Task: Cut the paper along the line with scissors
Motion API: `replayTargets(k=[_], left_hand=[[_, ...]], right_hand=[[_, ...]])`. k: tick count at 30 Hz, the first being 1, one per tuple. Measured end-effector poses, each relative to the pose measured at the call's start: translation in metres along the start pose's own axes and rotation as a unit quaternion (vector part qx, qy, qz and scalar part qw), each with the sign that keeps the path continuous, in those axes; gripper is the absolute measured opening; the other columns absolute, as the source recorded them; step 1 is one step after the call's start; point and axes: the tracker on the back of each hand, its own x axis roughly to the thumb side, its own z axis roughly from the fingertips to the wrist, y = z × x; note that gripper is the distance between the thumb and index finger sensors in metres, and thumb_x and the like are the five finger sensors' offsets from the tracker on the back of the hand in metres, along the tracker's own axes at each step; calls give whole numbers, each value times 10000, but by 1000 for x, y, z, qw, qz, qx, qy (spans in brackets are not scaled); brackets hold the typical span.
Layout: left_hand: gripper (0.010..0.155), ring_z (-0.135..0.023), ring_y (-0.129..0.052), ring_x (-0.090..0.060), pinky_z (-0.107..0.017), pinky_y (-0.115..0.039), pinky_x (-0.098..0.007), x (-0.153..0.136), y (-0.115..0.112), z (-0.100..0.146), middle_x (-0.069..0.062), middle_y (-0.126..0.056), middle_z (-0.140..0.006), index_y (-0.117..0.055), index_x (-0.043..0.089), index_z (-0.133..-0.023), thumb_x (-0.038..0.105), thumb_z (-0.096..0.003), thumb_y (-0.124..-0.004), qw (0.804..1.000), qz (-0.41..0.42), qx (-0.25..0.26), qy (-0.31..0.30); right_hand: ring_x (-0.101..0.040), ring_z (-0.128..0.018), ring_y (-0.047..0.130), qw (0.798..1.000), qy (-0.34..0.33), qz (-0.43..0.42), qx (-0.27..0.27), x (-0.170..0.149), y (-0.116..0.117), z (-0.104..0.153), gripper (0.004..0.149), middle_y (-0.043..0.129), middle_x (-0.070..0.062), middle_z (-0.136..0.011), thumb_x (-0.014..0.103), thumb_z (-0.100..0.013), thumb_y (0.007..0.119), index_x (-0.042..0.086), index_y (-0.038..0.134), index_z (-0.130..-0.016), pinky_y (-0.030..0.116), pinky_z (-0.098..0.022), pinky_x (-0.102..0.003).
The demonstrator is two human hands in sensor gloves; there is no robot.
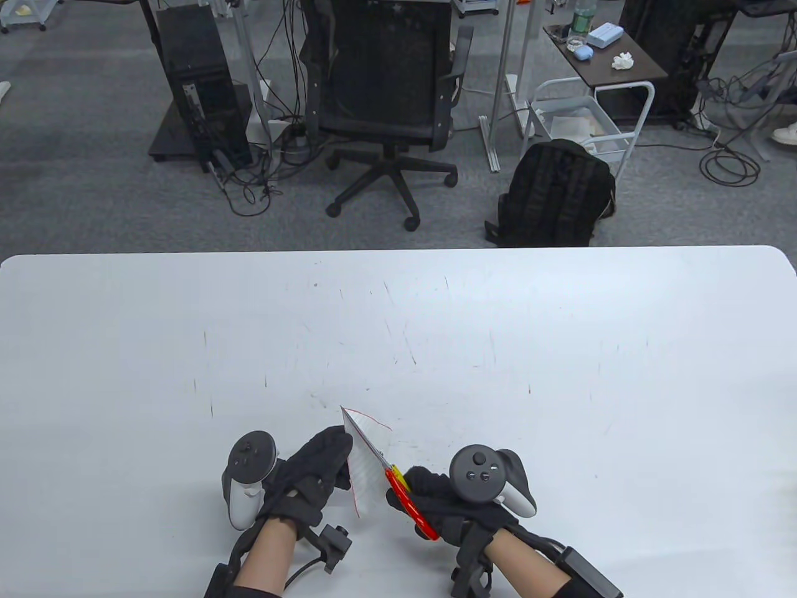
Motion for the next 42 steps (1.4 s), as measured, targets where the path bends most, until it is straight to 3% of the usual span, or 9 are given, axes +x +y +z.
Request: replayTargets(k=[17, 29, 35, 38, 42], left_hand=[[428, -549, -965, -157, -402, -844, -230, -9, 5, -4, -42, -916, -716, -747, 126, -947, 388, -626, -638, 998, -29, 28, 55], [415, -570, -966, -169, -422, -847, -252, -9, 14, 0, -39, -916, -724, -747, 141, -947, 383, -624, -646, 995, -44, 64, 63], [409, -566, -971, -159, -419, -851, -245, -6, 36, 10, -29, -924, -719, -759, 161, -936, 393, -612, -665, 993, 16, 115, 27], [408, -560, -977, -160, -414, -855, -245, -4, 42, 14, -29, -932, -713, -771, 165, -930, 396, -606, -677, 991, 44, 129, 11], [407, -586, -977, -157, -434, -855, -246, 2, 44, 16, -22, -929, -736, -762, 191, -942, 403, -605, -679, 989, 47, 137, -3]], right_hand=[[-108, -347, 904, 999, 34, -10, 39, -6, 5, -17, 619, 808, -184, -682, 487, -622, 568, -65, 545, -902, 715, -278, -349], [-109, -341, 900, 999, 36, -8, 25, -5, 1, -16, 614, 810, -181, -678, 483, -615, 575, -60, 549, -901, 709, -276, -351], [-122, -331, 903, 998, 51, 23, -19, -12, -28, -8, 612, 819, -190, -667, 478, -607, 599, -61, 567, -895, 704, -270, -361], [-134, -328, 907, 989, 89, 102, -54, -26, -58, 2, 616, 824, -198, -661, 478, -594, 621, -58, 580, -894, 703, -270, -369], [-185, -396, 907, 949, 160, 259, -77, -50, -94, 24, 651, 794, -219, -716, 470, -583, 628, -76, 542, -927, 707, -325, -402]])
